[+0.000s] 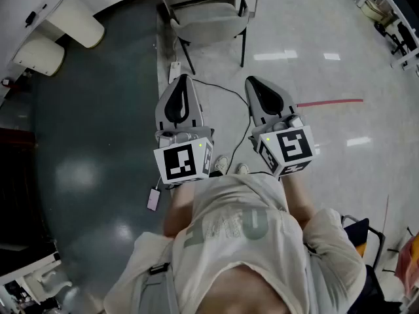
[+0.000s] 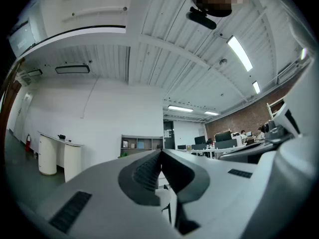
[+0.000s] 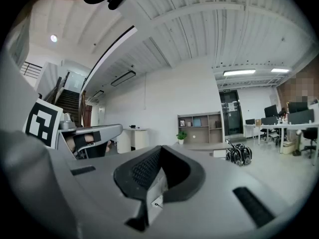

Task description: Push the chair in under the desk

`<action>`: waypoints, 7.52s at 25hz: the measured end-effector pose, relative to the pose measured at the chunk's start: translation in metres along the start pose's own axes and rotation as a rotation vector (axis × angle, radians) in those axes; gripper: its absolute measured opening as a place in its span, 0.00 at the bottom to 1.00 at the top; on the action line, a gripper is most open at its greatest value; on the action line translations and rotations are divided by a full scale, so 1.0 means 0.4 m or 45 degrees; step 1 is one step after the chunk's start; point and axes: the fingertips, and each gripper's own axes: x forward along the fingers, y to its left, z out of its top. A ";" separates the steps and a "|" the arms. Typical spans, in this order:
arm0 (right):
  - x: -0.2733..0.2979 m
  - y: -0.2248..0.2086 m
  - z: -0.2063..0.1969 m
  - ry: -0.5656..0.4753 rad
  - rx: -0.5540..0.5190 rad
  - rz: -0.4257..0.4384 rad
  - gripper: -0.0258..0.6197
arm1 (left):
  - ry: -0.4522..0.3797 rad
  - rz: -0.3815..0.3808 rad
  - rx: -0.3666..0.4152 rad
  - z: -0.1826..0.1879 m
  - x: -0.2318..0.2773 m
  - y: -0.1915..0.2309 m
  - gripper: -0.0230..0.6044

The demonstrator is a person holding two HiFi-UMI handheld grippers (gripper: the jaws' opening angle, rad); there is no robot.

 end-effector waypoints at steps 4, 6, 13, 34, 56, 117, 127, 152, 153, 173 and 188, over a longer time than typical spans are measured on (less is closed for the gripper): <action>-0.003 -0.012 0.002 -0.002 0.013 0.008 0.07 | 0.025 -0.012 -0.005 -0.012 0.009 -0.009 0.06; -0.008 -0.018 0.001 -0.005 0.012 0.011 0.07 | 0.031 -0.014 -0.005 -0.016 0.008 -0.016 0.06; -0.018 -0.060 -0.013 -0.005 0.071 0.011 0.07 | 0.061 -0.009 0.029 -0.035 0.017 -0.049 0.06; 0.258 -0.223 -0.271 0.068 -0.065 0.288 0.07 | 0.041 0.114 0.045 -0.277 0.278 0.095 0.06; 1.375 -0.650 -0.097 0.145 -0.074 0.093 0.07 | 0.119 -0.146 -0.058 -0.386 1.435 0.541 0.06; 1.071 -0.527 -0.861 1.381 -0.878 1.403 0.23 | 1.430 -1.771 0.653 -1.111 0.998 0.146 0.27; 1.081 -0.525 -0.855 1.365 -0.805 1.422 0.23 | 1.416 -1.837 0.548 -1.108 1.003 0.151 0.26; 1.322 -0.592 -0.859 1.347 -0.831 1.284 0.20 | 1.392 -1.771 0.665 -1.157 1.220 0.274 0.26; 1.330 -0.599 -0.860 1.348 -0.832 1.276 0.20 | 1.385 -1.771 0.675 -1.160 1.230 0.275 0.26; 1.599 -0.795 -0.822 1.303 -0.910 1.222 0.19 | 1.283 -1.675 0.662 -1.185 1.557 0.320 0.24; 1.841 -0.980 -0.752 1.238 -0.966 1.273 0.18 | 1.340 -1.602 0.595 -1.178 1.852 0.349 0.23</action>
